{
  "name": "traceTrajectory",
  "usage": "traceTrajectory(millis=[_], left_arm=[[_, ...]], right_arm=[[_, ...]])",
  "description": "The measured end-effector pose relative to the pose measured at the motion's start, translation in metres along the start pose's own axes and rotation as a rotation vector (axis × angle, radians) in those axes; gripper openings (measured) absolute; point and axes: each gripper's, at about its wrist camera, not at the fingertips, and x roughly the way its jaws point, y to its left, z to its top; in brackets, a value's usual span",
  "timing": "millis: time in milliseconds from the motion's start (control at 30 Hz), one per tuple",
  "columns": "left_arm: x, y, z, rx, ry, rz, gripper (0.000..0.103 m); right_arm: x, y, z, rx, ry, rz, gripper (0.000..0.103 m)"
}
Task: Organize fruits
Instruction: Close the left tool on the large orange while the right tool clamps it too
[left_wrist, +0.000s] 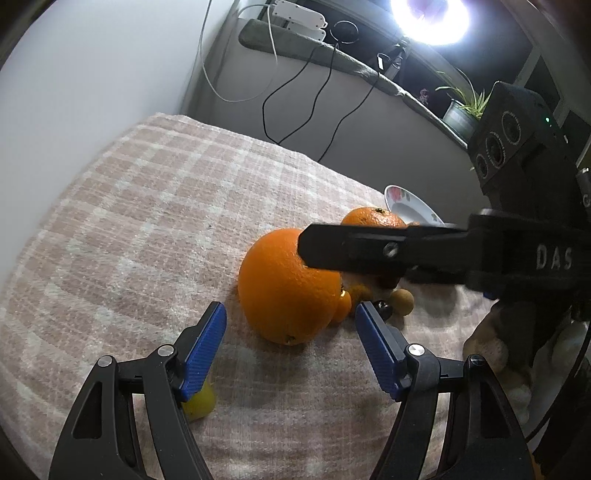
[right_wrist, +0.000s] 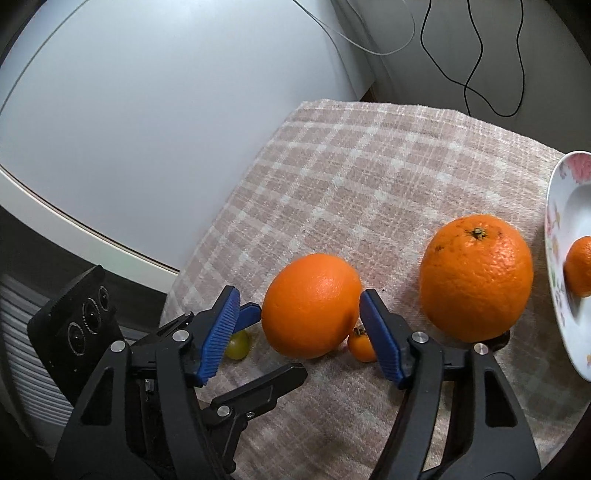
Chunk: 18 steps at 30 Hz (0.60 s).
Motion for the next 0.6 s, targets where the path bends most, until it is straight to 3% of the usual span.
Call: traceTrajectory(millis=[300,433,600], left_arm=[[0.009,-0.001,0.000,-0.010,0.022,-0.003,0.072],[0.013,-0.002,-0.001,0.001,0.021,0.006,0.062],[0.013,-0.001,-0.002,0.016,0.014,0.026,0.058]], right_arm=[[0.015,-0.006,-0.001,0.017,0.039,-0.017,0.070],[0.018,-0.009,-0.002,0.023,0.044,-0.017,0.065],[0.018,-0.012,-0.002,0.039,0.034,-0.011,0.063]])
